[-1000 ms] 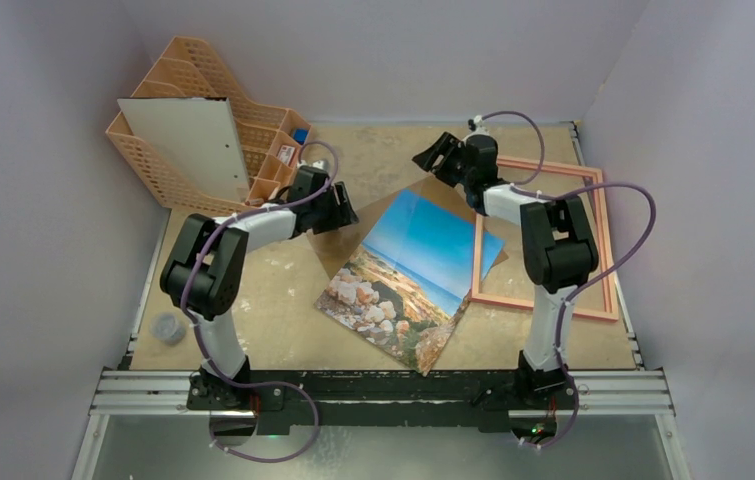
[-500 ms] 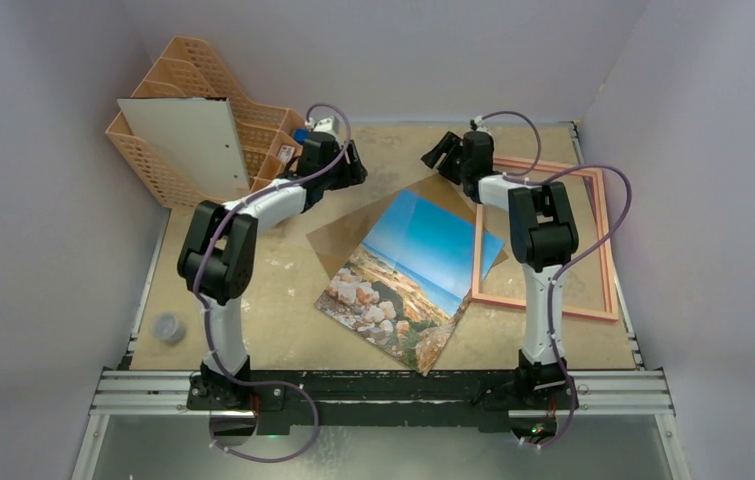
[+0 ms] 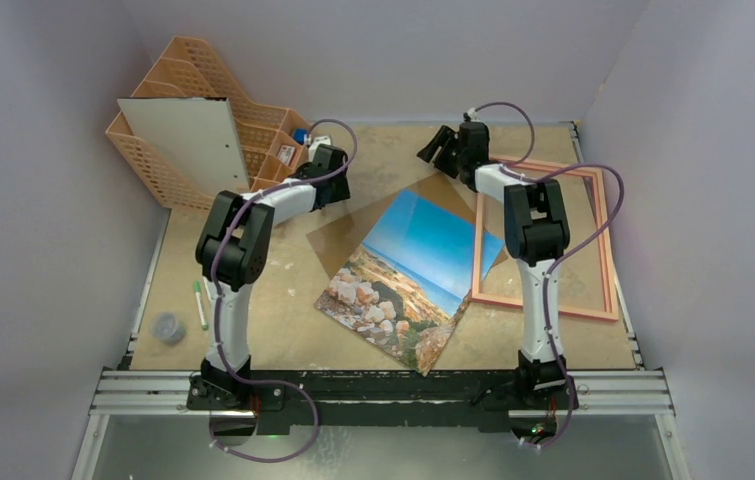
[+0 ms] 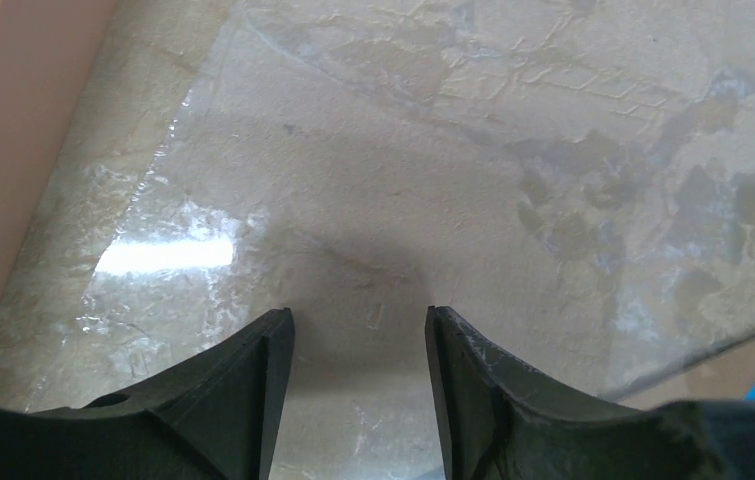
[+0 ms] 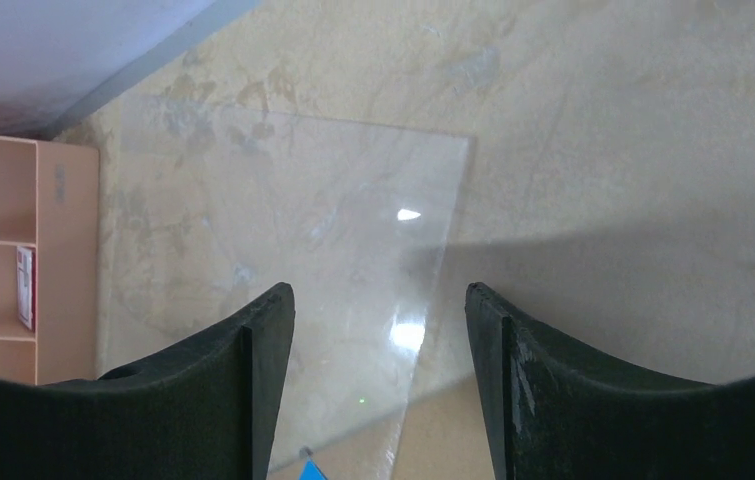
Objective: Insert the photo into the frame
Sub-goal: Pick up the photo frame item at the center of the board.
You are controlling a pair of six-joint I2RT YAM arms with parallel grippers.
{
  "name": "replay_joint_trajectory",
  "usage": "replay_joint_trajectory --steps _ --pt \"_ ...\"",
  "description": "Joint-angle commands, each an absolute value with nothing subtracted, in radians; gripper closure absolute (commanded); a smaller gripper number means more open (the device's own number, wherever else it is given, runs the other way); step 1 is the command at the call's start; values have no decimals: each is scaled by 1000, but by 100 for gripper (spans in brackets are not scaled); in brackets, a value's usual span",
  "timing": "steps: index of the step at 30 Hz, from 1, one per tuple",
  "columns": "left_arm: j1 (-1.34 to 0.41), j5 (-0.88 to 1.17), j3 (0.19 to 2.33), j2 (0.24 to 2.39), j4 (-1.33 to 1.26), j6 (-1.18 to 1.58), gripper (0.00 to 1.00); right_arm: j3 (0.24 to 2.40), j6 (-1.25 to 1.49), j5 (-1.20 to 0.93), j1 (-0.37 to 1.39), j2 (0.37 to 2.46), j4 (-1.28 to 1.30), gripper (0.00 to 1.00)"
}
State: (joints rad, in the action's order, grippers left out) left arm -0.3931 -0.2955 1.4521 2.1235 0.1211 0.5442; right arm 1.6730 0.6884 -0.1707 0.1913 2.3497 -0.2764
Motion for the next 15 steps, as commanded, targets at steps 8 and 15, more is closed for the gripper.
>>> replay_joint_trajectory --steps 8,15 --pt "-396 -281 1460 2187 213 594 54 1846 708 -294 196 2529 39 34" --pt "-396 -235 1454 2199 212 592 56 1737 729 -520 196 2475 -196 34"
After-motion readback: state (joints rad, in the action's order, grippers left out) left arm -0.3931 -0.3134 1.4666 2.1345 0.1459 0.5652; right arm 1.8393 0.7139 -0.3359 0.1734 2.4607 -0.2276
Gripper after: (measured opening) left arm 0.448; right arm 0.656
